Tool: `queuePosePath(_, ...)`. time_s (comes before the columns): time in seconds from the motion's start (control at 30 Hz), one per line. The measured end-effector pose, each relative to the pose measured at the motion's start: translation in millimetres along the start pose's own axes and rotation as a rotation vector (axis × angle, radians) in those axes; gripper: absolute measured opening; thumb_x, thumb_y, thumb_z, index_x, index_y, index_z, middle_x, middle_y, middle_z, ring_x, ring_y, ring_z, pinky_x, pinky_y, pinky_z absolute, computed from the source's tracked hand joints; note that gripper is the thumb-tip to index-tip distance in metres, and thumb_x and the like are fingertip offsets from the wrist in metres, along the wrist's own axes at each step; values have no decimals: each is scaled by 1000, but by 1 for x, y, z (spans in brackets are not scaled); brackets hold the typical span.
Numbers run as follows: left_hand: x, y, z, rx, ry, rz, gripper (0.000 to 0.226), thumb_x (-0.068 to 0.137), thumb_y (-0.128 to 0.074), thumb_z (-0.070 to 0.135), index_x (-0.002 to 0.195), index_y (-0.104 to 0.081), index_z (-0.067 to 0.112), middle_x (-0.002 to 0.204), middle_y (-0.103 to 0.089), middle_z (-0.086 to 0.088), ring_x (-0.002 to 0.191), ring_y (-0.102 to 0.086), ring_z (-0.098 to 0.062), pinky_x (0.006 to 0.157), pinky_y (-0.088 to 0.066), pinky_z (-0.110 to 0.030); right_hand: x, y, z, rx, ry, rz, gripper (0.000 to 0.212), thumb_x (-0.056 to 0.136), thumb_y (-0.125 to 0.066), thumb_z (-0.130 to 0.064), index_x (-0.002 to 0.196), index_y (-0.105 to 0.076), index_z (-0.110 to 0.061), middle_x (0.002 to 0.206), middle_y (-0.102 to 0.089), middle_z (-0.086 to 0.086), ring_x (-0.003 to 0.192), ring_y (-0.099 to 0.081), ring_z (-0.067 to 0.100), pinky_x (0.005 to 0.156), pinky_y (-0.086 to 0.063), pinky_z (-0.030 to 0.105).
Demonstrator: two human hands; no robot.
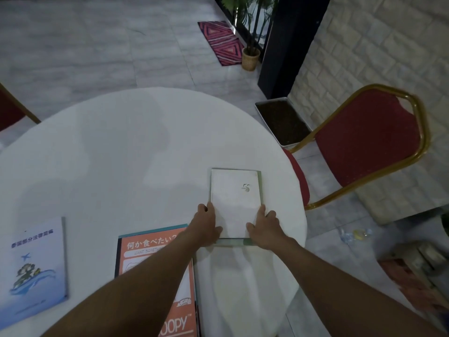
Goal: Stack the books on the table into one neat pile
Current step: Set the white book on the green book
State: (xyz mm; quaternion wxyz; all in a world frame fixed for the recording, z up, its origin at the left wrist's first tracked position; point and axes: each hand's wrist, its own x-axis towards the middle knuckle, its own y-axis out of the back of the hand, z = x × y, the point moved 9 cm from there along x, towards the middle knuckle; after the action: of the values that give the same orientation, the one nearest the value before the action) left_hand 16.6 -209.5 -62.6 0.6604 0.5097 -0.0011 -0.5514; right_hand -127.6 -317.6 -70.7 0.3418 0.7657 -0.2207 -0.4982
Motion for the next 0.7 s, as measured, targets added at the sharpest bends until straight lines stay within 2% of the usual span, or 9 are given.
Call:
queuePosePath(0.2, 3, 0, -2, -12, 1, -9, 88, 94, -59, 32, 155, -2, 7, 154, -20, -16, 134, -42, -34, 109, -43, -38, -1, 3, -1, -23, 18, 37, 76, 101, -45, -39, 154, -8, 0, 145, -32, 23, 129, -45, 37, 103, -42, 39)
queuePosePath(0.37, 2, 4, -4, -7, 6, -27, 88, 94, -58, 34, 155, -1, 9, 153, -23, -16, 134, -42, -34, 107, -42, -37, -1, 7, -1, -61, 9, 54, 75, 98, -48, -43, 152, -19, 0, 146, -36, 18, 130, -45, 34, 104, -42, 43)
queuePosePath(0.47, -2, 17, -8, -23, -16, 0, 84, 93, -59, 32, 155, -7, 10, 151, -27, -16, 131, -44, -34, 107, -46, -39, -5, 25, -18, -179, 48, 230, 79, 95, -43, -54, 154, -22, -4, 150, -35, 14, 135, -38, 31, 110, -32, 46)
queuePosePath(0.53, -7, 33, -16, -19, -38, 55, 80, 94, -58, 32, 156, -12, 11, 153, -28, -16, 136, -40, -34, 111, -41, -40, -8, 32, -38, -172, 114, 295, 81, 95, -39, -59, 156, -18, -11, 156, -28, 13, 140, -31, 31, 114, -25, 47)
queuePosePath(0.7, -26, 82, -63, 80, -10, 211, 74, 96, -51, 37, 156, -15, 14, 161, -19, -12, 149, -20, -30, 120, -27, -42, -10, 18, -101, -87, 269, 240, 83, 94, -34, -65, 159, -15, -17, 166, -14, 10, 153, -11, 28, 121, -11, 47)
